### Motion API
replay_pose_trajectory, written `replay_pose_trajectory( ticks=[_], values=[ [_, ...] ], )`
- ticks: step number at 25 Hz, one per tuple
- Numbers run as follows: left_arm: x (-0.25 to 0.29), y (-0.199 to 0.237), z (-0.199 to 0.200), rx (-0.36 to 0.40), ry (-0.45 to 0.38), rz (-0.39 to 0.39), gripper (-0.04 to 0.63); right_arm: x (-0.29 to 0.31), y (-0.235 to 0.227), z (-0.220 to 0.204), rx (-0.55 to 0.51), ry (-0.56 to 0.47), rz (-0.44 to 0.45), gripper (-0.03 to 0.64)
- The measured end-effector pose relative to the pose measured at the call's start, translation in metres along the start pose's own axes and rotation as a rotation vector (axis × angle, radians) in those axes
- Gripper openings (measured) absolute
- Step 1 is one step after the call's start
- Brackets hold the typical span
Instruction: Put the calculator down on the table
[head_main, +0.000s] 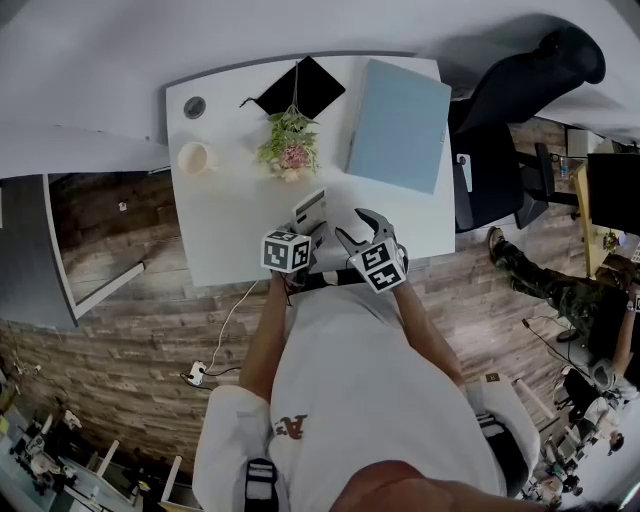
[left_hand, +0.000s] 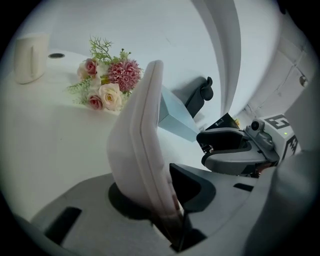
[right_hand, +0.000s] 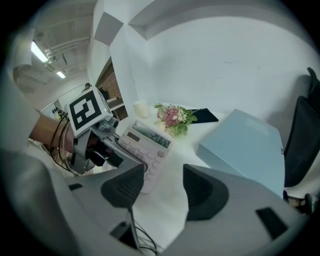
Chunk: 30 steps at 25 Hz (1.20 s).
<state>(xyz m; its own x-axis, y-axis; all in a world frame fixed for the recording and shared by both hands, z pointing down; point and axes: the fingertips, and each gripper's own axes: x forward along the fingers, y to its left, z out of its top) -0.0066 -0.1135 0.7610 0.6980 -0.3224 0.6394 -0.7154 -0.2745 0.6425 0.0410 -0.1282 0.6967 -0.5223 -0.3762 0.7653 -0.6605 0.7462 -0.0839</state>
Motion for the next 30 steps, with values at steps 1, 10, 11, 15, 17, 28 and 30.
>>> replay_pose_trajectory(
  ticks=[1, 10, 11, 15, 17, 28, 30],
  values=[
    [0.000, 0.001, 0.000, 0.003, 0.001, 0.007, 0.117, 0.000, 0.000, 0.000, 0.000, -0.003, 0.000, 0.250],
    [0.002, 0.004, 0.004, 0.028, 0.012, 0.051, 0.133, -0.001, -0.002, -0.004, 0.021, -0.009, -0.003, 0.249],
    [0.002, 0.004, 0.005, 0.025, 0.014, 0.056, 0.135, -0.001, -0.003, -0.005, 0.019, -0.001, -0.005, 0.249],
    [0.002, 0.006, 0.006, 0.011, 0.032, 0.081, 0.140, -0.002, -0.005, -0.007, 0.010, 0.008, -0.008, 0.247],
    [0.002, 0.005, 0.006, 0.014, 0.044, 0.091, 0.141, -0.002, -0.004, -0.006, 0.010, 0.001, -0.007, 0.249],
    [0.006, 0.009, 0.010, 0.031, 0.107, 0.153, 0.166, -0.003, -0.009, -0.003, 0.015, 0.001, -0.007, 0.247],
    [0.005, 0.013, 0.011, 0.043, 0.117, 0.174, 0.175, -0.002, -0.010, -0.002, 0.016, 0.002, -0.006, 0.247]
  ],
)
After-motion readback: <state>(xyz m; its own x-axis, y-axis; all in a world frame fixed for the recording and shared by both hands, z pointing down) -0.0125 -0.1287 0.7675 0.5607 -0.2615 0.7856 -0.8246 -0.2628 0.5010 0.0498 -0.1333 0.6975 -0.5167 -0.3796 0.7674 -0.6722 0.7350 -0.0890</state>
